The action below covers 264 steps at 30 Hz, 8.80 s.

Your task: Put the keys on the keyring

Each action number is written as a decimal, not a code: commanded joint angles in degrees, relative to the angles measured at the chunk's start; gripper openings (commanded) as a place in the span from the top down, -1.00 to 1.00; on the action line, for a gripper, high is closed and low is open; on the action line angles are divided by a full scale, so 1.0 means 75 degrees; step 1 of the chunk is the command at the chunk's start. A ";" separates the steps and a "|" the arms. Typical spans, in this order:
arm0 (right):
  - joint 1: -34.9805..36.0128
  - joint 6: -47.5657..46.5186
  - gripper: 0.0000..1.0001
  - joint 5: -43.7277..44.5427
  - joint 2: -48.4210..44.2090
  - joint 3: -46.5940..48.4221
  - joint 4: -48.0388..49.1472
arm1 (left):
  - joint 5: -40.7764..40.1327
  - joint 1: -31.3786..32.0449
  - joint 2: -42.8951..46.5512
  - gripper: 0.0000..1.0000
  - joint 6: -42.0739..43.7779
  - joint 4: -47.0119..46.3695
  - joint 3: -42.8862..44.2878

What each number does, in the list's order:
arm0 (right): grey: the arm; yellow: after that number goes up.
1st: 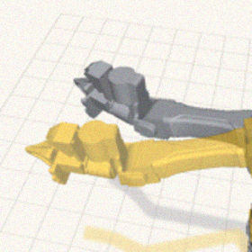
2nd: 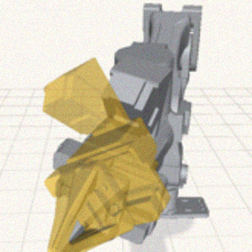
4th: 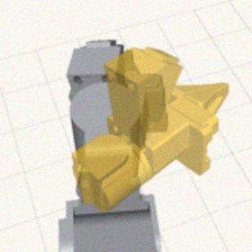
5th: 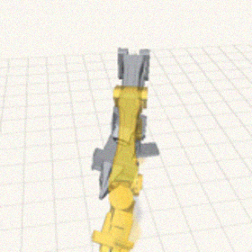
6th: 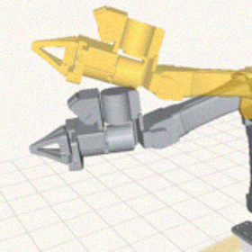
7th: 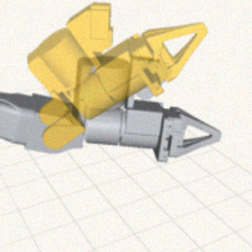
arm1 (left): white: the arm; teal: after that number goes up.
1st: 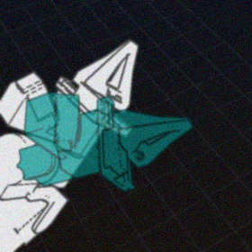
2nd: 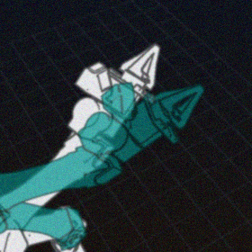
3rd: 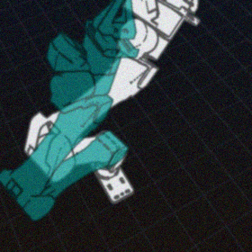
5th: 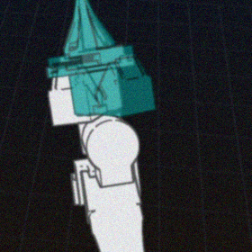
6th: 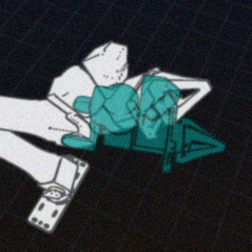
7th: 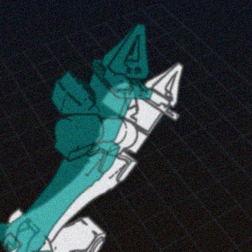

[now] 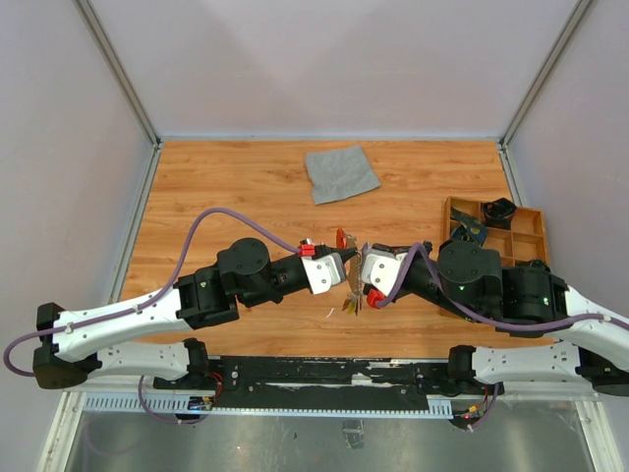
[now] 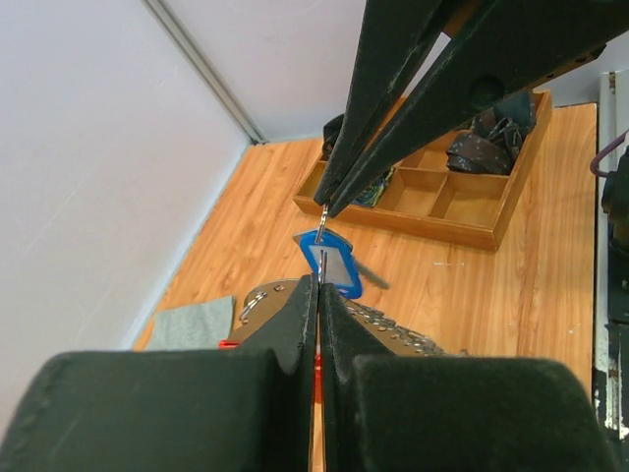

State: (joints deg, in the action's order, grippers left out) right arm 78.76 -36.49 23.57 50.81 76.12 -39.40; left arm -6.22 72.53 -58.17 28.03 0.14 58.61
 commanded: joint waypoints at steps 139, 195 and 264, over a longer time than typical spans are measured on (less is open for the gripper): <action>0.0289 -0.0193 0.99 -0.0132 -0.0164 -0.0655 0.0514 | 0.0149 0.0074 0.0114 0.99 -0.0755 -0.0392 0.0349; 0.0291 0.0152 0.52 -0.0889 -0.0446 -0.0682 0.0596 | 0.0019 0.0073 0.0225 0.99 -0.1079 -0.0651 0.0177; 0.0291 0.2880 0.68 -0.3401 -0.1008 -0.0692 0.1701 | 0.2763 0.0068 0.1270 0.99 -0.3127 -0.2617 -0.1076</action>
State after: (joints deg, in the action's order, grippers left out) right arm 80.12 -15.92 -1.91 43.18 71.07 -27.73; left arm 13.67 72.58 -49.23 4.49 -15.92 49.06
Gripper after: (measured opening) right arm 0.162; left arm 0.013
